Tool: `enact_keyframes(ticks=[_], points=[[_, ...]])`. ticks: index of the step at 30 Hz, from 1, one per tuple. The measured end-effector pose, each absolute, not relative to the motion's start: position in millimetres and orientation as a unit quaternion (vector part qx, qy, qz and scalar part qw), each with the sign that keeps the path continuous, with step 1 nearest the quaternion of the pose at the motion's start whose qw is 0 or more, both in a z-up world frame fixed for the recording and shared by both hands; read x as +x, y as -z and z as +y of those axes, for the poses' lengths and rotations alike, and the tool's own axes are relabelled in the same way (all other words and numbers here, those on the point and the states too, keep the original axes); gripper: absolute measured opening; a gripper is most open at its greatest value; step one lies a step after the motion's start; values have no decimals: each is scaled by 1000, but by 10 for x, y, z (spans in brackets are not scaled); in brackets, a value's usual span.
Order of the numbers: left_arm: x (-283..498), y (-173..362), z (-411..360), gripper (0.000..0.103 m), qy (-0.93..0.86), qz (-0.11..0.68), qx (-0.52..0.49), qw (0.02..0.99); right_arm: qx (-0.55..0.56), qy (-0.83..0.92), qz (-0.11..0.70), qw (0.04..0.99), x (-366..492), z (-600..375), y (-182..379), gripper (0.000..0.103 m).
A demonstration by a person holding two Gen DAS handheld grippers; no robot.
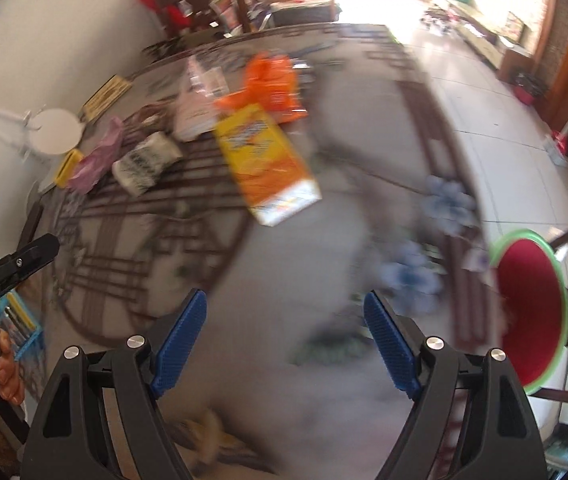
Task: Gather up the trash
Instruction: 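Move both open grippers back over the table trash, then grasp the pink wrapper with the left gripper while the right gripper grasps the paper cup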
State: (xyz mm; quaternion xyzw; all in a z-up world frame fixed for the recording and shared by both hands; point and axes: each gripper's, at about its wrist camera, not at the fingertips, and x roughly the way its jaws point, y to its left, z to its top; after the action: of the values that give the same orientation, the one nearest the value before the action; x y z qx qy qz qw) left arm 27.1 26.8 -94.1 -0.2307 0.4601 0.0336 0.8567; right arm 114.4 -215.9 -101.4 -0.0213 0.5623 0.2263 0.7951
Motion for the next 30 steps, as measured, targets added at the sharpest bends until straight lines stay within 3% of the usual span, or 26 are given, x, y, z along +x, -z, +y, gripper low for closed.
enact_keyframes(ticks=[6,9,12,23,25,28,29,30], points=[[190,1008,866,79,-76,454,-253,851,6,-282,563,777,1470,-1265,1004,79],[169,1045,1068,79,-87,452,-260,849,18,-291,568,770,1694,-800,1082,87],[173,1072,1240,79,-95,449,-269,847,22,-274,579,767,1933,-451,1248,88],[487,1110,1837,82,-123,420,-284,853,-246,-255,522,776,1967,441,1598,95],[672,1100,1903,84,-118,417,-276,858,-269,-250,512,776,1992,443,1631,91],[966,1122,1938,84,-114,418,-254,865,-280,-248,488,789,2009,375,1561,55],[1047,1141,1937,84,-113,421,-249,865,-267,-257,493,787,2036,322,1516,47],[1191,1190,1936,84,-109,428,-242,864,-253,-266,503,782,2067,286,1497,46]])
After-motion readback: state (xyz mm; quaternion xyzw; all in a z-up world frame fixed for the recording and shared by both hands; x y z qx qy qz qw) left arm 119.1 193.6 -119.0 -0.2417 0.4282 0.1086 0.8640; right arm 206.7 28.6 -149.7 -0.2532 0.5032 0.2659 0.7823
